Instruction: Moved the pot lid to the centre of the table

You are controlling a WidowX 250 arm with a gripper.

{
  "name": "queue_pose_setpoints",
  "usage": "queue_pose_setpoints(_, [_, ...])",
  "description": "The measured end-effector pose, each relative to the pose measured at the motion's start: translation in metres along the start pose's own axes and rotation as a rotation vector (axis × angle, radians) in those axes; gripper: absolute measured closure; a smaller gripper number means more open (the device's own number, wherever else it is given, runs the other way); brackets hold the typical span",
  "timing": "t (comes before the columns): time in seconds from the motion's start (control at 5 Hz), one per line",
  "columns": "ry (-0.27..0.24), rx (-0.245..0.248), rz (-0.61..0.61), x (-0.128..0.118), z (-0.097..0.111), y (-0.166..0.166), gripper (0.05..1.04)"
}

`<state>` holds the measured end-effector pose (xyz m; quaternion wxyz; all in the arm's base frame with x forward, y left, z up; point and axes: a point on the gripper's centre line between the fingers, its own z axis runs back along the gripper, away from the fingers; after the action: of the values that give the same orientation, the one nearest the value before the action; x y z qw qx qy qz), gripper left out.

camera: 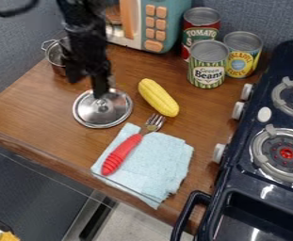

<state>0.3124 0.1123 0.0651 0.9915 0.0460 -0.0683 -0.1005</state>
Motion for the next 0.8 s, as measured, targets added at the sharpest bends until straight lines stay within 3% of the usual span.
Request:
queue_pose_setpoints(0.2, [-0.035, -0.002, 0.023, -0.012, 0.014, 0.001, 0.083])
queue_pose_setpoints(0.4, [0.042, -0.012, 0.032, -0.025, 0.022, 0.001, 0.083])
queue_pose_setpoints(0.6, [0.117, -0.015, 0.115, -0.025, 0.033, 0.007, 0.083])
queue_pose_setpoints(0.8, [0.250, -0.016, 0.260, -0.021, 0.018, 0.007, 0.083])
